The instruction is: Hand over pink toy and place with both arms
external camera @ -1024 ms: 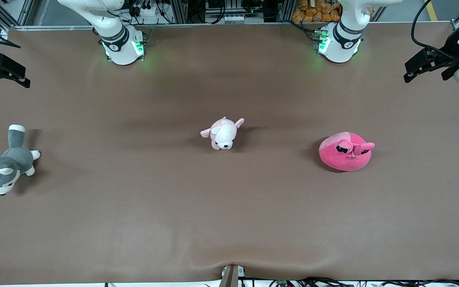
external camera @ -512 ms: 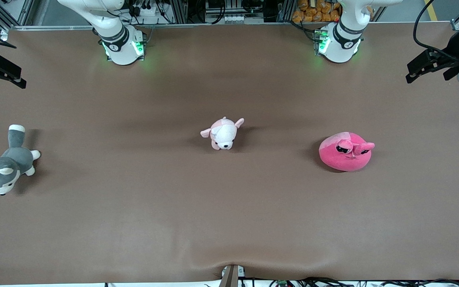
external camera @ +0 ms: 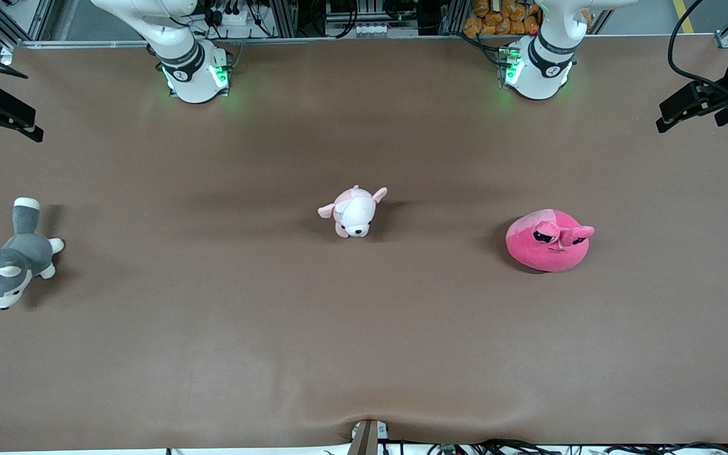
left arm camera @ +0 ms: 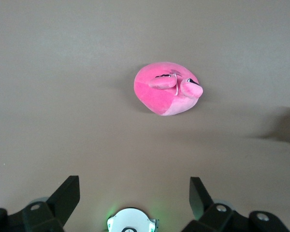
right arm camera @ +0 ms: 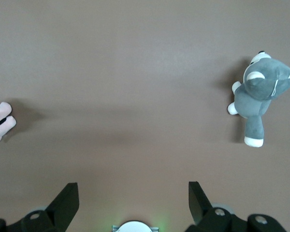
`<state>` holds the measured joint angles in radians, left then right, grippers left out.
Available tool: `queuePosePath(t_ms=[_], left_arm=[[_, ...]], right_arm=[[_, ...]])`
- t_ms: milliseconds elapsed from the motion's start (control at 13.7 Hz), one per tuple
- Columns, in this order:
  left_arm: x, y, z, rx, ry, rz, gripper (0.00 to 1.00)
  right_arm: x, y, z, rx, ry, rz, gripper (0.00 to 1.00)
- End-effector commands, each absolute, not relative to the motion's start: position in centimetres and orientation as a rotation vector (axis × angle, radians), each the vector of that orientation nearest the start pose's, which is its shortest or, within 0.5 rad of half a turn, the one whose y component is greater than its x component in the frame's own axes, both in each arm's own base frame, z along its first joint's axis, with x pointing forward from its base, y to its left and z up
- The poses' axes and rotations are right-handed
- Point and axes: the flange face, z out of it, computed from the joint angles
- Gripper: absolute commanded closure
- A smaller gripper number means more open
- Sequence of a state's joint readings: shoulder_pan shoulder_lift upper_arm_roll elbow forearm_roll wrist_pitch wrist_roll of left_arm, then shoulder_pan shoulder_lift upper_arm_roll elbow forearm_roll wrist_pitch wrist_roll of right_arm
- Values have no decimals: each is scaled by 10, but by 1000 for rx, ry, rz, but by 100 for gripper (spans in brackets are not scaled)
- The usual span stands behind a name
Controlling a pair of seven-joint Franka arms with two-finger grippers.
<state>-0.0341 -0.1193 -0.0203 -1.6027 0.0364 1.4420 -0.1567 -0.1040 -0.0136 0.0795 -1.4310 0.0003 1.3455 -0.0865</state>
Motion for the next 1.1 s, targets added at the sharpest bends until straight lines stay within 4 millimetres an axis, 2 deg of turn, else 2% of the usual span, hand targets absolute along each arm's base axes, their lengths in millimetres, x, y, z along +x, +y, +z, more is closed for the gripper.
queuePosePath(t_ms=[0, 73, 146, 220, 293, 366, 512, 585, 732, 805, 878, 951, 1024], left_arm=[[502, -21, 666, -3080, -187, 72, 0], [502, -20, 665, -3079, -201, 74, 0], [502, -19, 665, -3080, -201, 74, 0], [502, -19, 664, -3079, -203, 76, 0], [502, -20, 662, -3077, -203, 85, 0], [501, -20, 661, -3077, -203, 88, 0], [500, -19, 660, -3074, -199, 106, 0], [500, -20, 660, -3076, -199, 107, 0], [500, -19, 660, -3074, -199, 109, 0], [501, -18, 659, -3072, -185, 111, 0], [501, -18, 659, -3072, -188, 111, 0], [500, -18, 660, -3072, -185, 109, 0], [500, -18, 660, -3072, -188, 109, 0]], right_arm=[[526, -13, 688, -3153, -117, 108, 0], [525, -15, 676, -3138, -102, 128, 0], [529, -17, 677, -3140, -103, 78, 0], [527, -15, 690, -3147, -108, 66, 0], [522, -12, 686, -3145, -104, 145, 0], [524, -14, 678, -3134, -98, 137, 0], [526, -14, 688, -3143, -109, 128, 0], [528, -13, 678, -3131, -111, 141, 0], [530, -10, 690, -3144, -111, 117, 0], [528, -11, 676, -3132, -103, 151, 0], [533, -14, 677, -3140, -108, 114, 0], [530, -14, 689, -3144, -111, 112, 0], [527, -12, 686, -3141, -107, 145, 0]])
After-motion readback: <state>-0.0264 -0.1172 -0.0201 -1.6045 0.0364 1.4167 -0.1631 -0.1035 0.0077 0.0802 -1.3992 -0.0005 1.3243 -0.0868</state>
